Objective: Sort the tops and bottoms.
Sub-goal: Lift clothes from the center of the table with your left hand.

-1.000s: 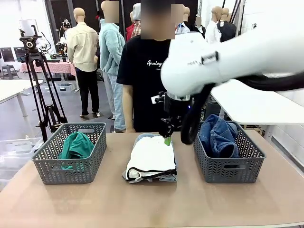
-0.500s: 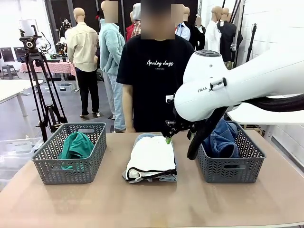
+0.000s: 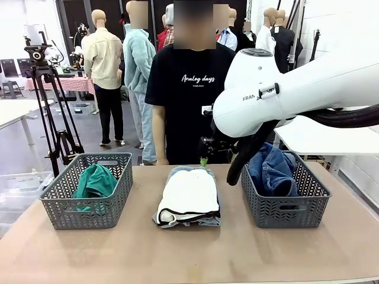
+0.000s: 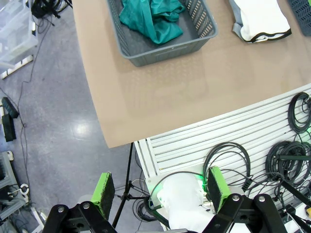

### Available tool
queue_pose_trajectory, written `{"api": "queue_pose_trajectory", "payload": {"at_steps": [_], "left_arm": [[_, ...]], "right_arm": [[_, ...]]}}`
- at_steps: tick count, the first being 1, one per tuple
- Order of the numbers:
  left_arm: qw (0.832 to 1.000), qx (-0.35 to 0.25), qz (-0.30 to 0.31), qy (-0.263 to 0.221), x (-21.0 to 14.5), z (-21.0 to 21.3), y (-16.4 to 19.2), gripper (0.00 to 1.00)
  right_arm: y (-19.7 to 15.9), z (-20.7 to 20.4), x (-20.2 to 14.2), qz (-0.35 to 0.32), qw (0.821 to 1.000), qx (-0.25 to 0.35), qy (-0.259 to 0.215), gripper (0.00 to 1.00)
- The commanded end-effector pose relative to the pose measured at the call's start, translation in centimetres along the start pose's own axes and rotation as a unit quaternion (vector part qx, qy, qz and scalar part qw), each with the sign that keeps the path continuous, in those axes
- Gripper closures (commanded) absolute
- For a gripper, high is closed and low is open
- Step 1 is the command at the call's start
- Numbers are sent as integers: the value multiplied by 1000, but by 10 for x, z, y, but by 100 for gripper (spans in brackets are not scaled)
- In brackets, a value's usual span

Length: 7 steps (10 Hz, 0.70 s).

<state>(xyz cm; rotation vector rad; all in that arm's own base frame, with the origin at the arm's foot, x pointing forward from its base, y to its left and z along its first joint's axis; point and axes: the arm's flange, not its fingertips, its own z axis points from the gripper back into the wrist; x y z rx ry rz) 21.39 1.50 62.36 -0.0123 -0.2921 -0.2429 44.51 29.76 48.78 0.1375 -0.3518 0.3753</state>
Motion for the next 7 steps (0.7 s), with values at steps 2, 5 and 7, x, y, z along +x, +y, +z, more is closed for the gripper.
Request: {"api": "queue_pose_trajectory", "payload": {"at_steps": [2,5,7], "left_arm": [[1000,2,7,-5,1,0,0,0],[1000,2,7,-5,1,0,0,0],[1000,2,7,-5,1,0,0,0]], "right_arm": [[-3,-8,-6,-2,1000,-2,5,0],[-3,-8,-6,-2,1000,-2,5,0],[-3,-8,-6,-2,1000,-2,5,0]]}}
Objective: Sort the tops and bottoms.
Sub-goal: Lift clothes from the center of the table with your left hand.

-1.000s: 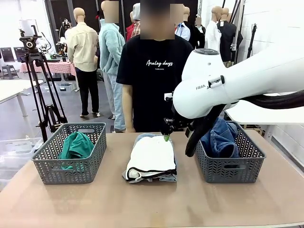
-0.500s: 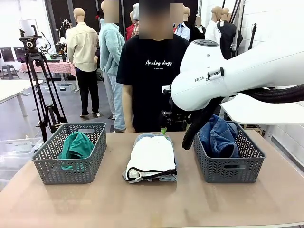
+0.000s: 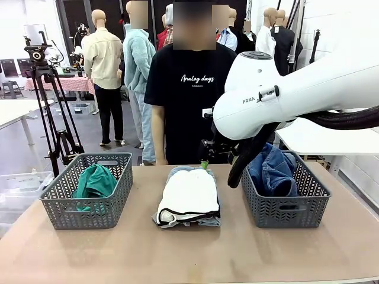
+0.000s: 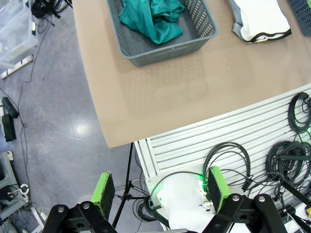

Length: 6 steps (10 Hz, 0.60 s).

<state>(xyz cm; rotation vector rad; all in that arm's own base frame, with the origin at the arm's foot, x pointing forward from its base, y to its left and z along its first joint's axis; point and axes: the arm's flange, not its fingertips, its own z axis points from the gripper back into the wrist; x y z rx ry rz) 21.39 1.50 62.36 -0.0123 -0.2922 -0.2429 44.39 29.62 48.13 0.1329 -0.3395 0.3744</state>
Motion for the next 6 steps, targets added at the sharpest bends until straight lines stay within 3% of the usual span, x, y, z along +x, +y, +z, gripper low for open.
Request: {"api": "queue_pose_trajectory", "payload": {"at_steps": [1,5,6], "left_arm": [[1000,2,7,-5,1,0,0,0],[1000,0,0,0,0,0,0,0],[999,-19,-9,-27,8,-7,-11,0]], "right_arm": [[-2,-2,-2,-1,1000,-1,-1,0],[-2,-2,-2,-1,1000,-1,-1,0],[-2,-2,-2,-1,1000,-1,-1,0]]}}
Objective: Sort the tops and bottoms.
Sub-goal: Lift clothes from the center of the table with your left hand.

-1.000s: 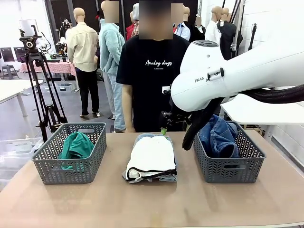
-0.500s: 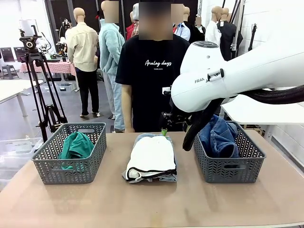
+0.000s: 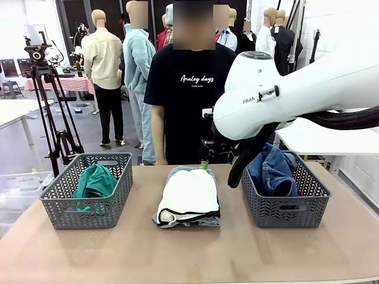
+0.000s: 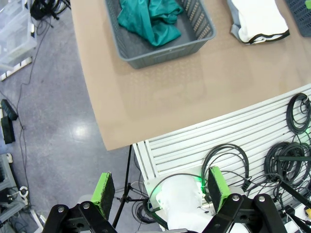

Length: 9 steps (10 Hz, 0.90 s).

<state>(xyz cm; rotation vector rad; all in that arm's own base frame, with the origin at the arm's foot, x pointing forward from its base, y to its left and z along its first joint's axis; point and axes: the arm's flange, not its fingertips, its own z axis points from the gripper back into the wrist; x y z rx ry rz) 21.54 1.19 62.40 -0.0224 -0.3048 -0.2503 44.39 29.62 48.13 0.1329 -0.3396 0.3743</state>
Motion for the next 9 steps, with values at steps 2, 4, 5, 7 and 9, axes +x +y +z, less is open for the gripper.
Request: {"api": "queue_pose_trajectory", "payload": {"at_steps": [2,4,5,7,9], "left_arm": [[996,-74,-48,-23,46,-52,-38,0],[993,-97,-67,7,80,-106,-65,0],[993,-99,-69,19,93,-133,-74,0],[992,-92,-79,38,108,-168,-89,0],[993,-89,-65,38,96,-169,-90,0]], "right_arm": [[-2,-2,-2,-1,1000,-1,-1,0],[-2,-2,-2,-1,1000,-1,-1,0],[-2,-2,-2,-1,1000,-1,-1,0],[-2,-2,-2,-1,1000,-1,-1,0],[0,37,-14,12,998,-47,-26,0]]}}
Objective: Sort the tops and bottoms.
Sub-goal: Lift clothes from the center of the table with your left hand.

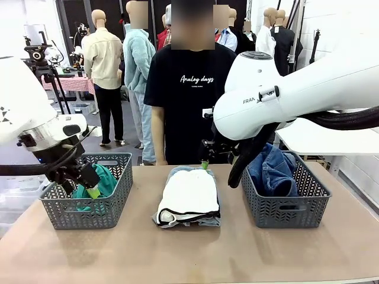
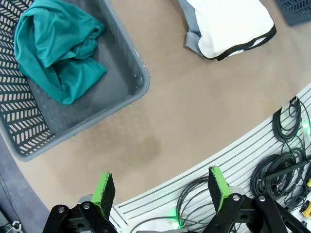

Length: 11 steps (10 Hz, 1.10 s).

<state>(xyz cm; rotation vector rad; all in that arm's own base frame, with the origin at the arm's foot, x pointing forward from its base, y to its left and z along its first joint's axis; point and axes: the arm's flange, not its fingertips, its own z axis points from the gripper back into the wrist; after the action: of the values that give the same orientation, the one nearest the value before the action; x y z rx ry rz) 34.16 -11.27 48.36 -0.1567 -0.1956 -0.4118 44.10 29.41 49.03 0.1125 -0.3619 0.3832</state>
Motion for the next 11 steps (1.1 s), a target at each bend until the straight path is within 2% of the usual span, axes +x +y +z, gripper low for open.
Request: {"api": "queue_pose_trajectory", "payload": {"at_steps": [1,3,4,6,9,11], "left_arm": [[1000,-5,2,-7,-9,9,-1,0],[1000,0,0,-2,-1,3,0,0],[999,-4,-17,-37,3,11,-4,0],[995,-27,-74,-59,55,-6,-16,0],[988,-66,-125,-59,114,-48,-42,0],[984,-88,-143,-58,148,-84,-49,0]], "right_arm": [[-10,54,-27,1,999,-42,-25,0],[-23,80,-50,-1,998,-58,-16,0],[-26,80,-53,-5,998,-59,-3,0],[-30,88,-67,-22,996,-75,39,0],[-51,126,-117,-111,992,-63,18,0],[-58,138,-140,-129,989,-68,5,0]]}}
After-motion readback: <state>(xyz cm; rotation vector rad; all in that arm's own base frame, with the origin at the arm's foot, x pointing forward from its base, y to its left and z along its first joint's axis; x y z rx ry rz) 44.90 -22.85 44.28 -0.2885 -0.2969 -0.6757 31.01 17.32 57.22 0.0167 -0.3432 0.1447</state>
